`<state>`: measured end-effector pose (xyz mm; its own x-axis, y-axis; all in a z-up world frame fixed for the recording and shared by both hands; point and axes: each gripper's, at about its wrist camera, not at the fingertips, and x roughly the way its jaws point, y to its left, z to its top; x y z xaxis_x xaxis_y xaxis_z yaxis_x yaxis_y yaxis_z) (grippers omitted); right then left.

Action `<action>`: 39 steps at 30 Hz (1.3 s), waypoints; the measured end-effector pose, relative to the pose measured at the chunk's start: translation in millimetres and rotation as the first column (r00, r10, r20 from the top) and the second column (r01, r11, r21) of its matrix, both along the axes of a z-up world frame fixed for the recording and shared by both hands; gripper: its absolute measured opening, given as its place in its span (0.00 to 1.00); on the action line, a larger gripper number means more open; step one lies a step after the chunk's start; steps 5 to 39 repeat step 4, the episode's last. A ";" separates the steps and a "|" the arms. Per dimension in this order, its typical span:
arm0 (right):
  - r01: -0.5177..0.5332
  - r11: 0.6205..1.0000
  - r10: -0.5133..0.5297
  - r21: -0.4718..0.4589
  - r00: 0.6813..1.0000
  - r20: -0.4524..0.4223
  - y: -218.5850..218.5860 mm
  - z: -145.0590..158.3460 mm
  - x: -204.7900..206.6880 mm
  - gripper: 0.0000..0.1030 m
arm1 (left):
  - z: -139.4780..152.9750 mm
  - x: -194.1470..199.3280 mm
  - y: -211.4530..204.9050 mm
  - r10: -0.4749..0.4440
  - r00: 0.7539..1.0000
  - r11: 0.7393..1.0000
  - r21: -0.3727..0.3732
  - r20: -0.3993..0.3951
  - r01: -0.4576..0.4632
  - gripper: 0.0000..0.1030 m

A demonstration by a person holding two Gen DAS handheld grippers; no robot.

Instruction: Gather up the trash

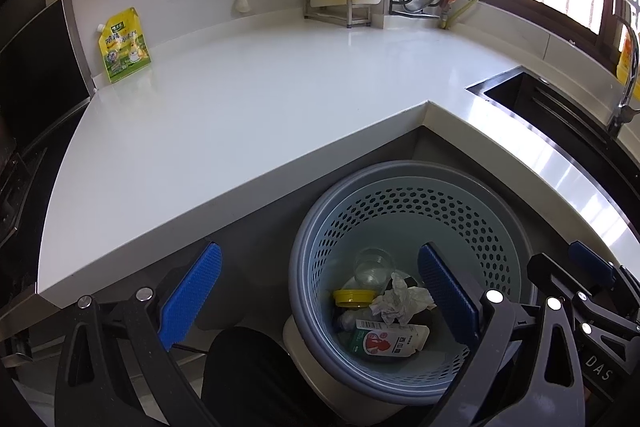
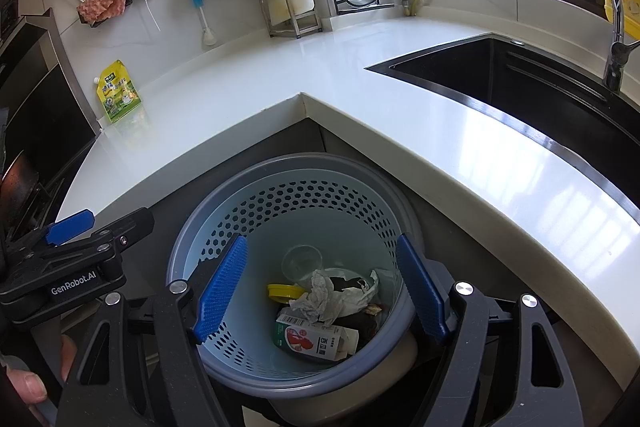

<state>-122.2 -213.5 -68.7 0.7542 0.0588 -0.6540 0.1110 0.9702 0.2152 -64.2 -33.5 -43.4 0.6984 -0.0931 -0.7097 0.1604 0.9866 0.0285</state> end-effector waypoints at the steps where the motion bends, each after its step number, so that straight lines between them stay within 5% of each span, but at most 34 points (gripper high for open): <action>1: 0.000 1.000 0.000 0.000 1.000 0.001 0.5 0.2 0.1 0.71 | -0.1 -0.2 -0.2 0.000 1.000 1.000 0.001 -0.001 0.000 0.94; 39: -0.002 1.000 0.002 0.000 1.000 0.001 1.0 0.6 -0.1 0.71 | -0.3 -0.4 -0.8 -0.001 1.000 1.000 0.004 0.000 0.001 0.94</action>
